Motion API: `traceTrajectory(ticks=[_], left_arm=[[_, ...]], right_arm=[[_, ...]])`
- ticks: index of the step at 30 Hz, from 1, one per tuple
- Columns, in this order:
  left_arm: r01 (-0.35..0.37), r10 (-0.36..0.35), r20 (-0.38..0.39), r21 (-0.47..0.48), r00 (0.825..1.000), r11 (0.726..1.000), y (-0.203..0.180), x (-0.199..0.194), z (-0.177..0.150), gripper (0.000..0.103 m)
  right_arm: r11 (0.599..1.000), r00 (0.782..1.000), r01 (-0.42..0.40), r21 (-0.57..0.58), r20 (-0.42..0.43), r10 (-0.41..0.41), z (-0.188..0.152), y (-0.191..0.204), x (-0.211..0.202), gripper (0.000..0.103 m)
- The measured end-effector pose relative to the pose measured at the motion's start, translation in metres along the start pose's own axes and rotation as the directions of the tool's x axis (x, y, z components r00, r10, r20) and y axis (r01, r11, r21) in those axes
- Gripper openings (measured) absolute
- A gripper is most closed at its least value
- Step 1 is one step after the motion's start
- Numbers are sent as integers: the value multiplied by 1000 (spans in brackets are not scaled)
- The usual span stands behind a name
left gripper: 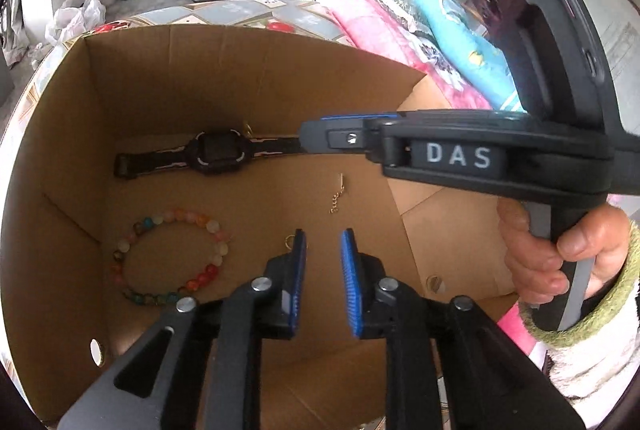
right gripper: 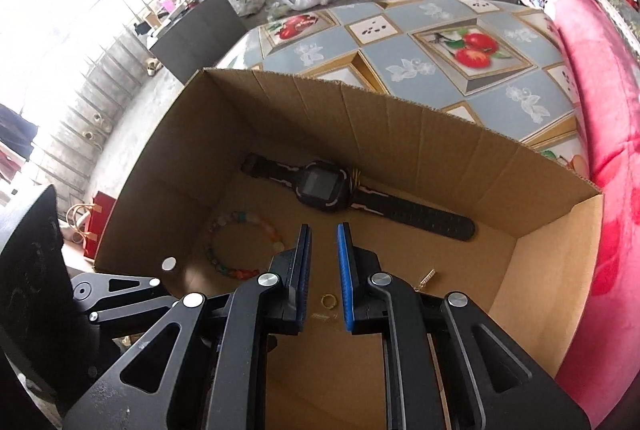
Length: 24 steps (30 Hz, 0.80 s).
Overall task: Organize jewelry
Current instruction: 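Withdraw the right tool from the box back toward the table charms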
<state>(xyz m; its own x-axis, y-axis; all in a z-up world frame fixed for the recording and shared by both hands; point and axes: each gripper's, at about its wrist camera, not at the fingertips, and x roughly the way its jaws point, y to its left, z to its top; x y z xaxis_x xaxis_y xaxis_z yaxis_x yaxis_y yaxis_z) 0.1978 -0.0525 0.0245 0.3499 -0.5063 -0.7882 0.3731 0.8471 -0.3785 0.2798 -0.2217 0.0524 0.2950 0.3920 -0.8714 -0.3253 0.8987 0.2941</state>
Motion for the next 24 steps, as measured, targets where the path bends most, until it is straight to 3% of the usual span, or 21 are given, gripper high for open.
traceTrajectory(ticks=[8, 14, 18, 24], left_arm=[[12, -13, 104, 11, 994, 1000, -3, -35, -5, 18], [25, -31, 213, 29, 977, 999, 1, -77, -23, 21], [18, -33, 286, 56, 958, 998, 2, -105, -46, 22], [-5, -36, 399, 102, 916, 995, 2, -146, -94, 29]], right_arm=[[1000, 996, -28, 13, 81, 27, -10, 0, -33, 13], [998, 986, -55, 25, 158, 51, -29, 2, -73, 15], [995, 973, -98, 35, 211, 88, -54, 6, -99, 18], [980, 926, -195, -33, 323, 195, -115, 25, -139, 19]])
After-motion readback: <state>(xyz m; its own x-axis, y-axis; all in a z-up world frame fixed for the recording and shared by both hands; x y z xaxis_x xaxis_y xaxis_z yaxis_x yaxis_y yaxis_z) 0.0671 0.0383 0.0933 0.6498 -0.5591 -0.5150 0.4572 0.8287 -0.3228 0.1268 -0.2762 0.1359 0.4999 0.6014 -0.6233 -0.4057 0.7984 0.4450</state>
